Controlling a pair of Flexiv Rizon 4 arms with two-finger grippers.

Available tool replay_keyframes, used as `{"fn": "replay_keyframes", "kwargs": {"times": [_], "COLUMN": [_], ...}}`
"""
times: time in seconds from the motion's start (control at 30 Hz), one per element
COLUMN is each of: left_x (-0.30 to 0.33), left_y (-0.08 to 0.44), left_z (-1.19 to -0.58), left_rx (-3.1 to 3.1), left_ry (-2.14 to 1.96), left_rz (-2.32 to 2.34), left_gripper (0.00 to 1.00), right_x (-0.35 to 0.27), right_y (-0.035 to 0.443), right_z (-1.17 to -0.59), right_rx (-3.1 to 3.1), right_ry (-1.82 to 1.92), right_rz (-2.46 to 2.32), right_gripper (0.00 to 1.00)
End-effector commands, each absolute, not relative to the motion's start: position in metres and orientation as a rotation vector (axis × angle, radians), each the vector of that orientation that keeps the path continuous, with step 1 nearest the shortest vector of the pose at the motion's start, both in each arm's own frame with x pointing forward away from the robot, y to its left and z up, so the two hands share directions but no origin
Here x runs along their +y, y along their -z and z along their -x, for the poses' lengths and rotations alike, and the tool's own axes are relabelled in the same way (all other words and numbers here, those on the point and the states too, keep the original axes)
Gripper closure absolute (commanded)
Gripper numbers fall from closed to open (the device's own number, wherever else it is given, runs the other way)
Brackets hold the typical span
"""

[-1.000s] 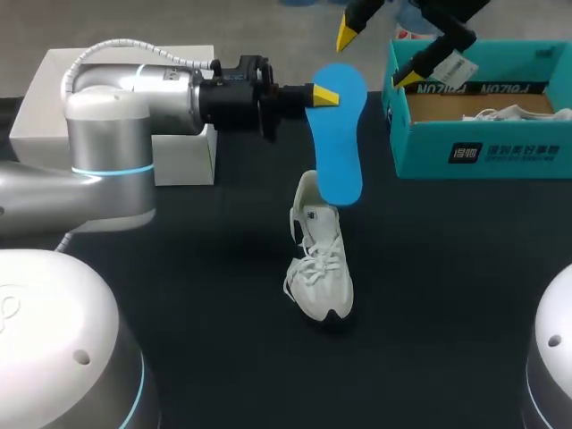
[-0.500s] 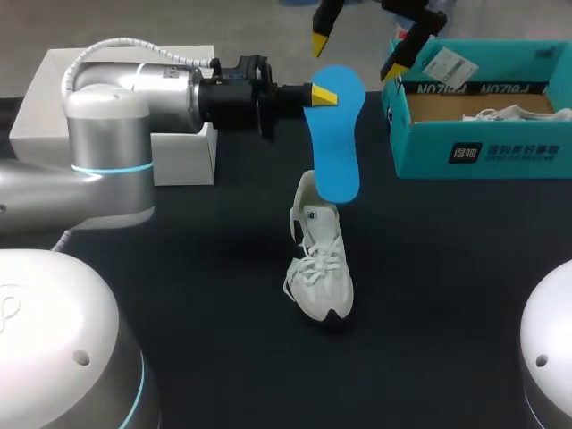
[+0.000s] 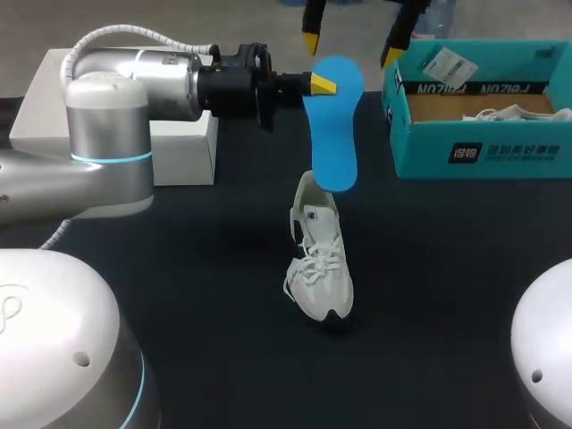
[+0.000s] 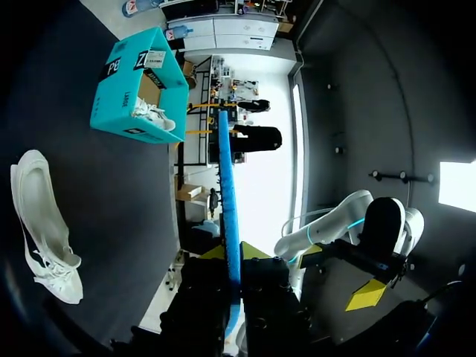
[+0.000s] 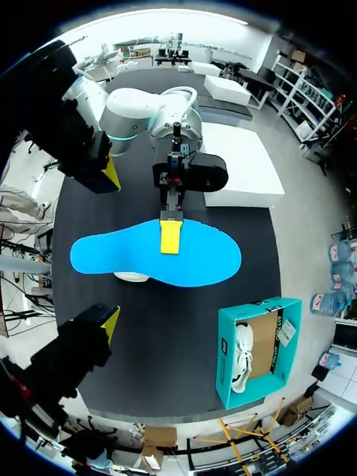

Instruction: Take the shoe out of the shoebox, open the shoe tongue, remove and reinsert the insole, then place the shoe into the shoebox

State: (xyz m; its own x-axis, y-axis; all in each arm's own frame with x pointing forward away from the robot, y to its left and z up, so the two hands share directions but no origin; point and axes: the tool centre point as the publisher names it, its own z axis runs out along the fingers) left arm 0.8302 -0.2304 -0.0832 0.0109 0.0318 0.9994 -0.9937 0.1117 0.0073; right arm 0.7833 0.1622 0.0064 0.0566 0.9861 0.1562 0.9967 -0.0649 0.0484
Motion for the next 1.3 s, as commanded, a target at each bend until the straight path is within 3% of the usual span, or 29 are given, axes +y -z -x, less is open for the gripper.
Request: {"fn": "replay_keyframes", "kwargs": {"times": [0.03,1.13,1.3], "left_x": [-0.234,-0.231,-0.228], "left_y": [0.088,0.095,0.096], "left_z": [-0.827,-0.826,-0.825], "left_rx": [-1.225,-1.201,-1.181], "left_ry": [-1.132,-1.129,-1.121], "left_rz": [-1.111,-1.153,-1.157], "left_gripper": [1.0,1.0,1.0], "right_x": [0.166,0.171,0.153], "right_y": [-0.008,0.006,0.007], "right_z": [-0.781,-0.784,-0.78], "right_rx": [-2.136,-2.142,-2.061], "right_ry": [0.167,0.156,0.656], "right_rz": [2.262,2.23,2.006], "right_gripper": [0.0,0.0,0.0]}}
